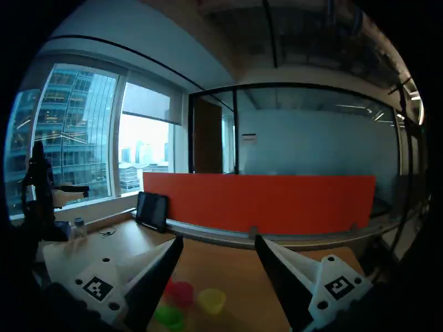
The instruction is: Pour water
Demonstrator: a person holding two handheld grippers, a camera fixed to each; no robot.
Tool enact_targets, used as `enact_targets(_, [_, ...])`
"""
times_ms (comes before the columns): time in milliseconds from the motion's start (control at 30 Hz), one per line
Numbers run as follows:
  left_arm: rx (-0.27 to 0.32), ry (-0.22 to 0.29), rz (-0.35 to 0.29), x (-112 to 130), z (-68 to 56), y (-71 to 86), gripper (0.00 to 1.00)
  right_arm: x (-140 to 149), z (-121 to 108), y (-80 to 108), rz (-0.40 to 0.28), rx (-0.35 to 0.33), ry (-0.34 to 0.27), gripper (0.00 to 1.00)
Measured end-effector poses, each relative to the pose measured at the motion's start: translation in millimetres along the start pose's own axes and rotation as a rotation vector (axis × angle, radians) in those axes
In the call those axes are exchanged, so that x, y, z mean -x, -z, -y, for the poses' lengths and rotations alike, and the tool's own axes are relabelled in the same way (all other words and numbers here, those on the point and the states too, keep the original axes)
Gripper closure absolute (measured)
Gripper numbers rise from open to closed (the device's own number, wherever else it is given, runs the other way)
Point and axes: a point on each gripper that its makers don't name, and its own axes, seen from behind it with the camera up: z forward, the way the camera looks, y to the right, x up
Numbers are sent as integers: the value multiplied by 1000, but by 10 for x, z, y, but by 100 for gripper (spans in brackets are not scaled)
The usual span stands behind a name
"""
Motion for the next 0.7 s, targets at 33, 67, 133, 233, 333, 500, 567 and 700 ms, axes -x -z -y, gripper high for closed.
enact_targets(33, [20,2,-2,-6,-46,-14,4,-5,45,12,1,-21,0,0])
enact_targets(67, [41,4,-4,-13,-92,-28,4,-11,89,24,3,-43,0,0])
enact_targets(133, [74,7,-3,-19,-169,-51,4,-23,160,35,-1,-77,9,0])
enact_targets(233, [111,5,6,-11,-266,-73,4,-27,235,38,-4,-115,26,0])
enact_targets(333, [141,-11,16,9,-361,-78,4,-16,300,46,5,-147,39,0])
enact_targets(500, [191,-51,31,60,-521,-56,4,-4,403,74,25,-198,55,0])
enact_targets(567, [213,-62,38,90,-579,-45,4,25,432,86,34,-216,58,0])
enact_targets(700, [244,-79,56,189,-669,-38,4,164,472,91,67,-248,69,0])
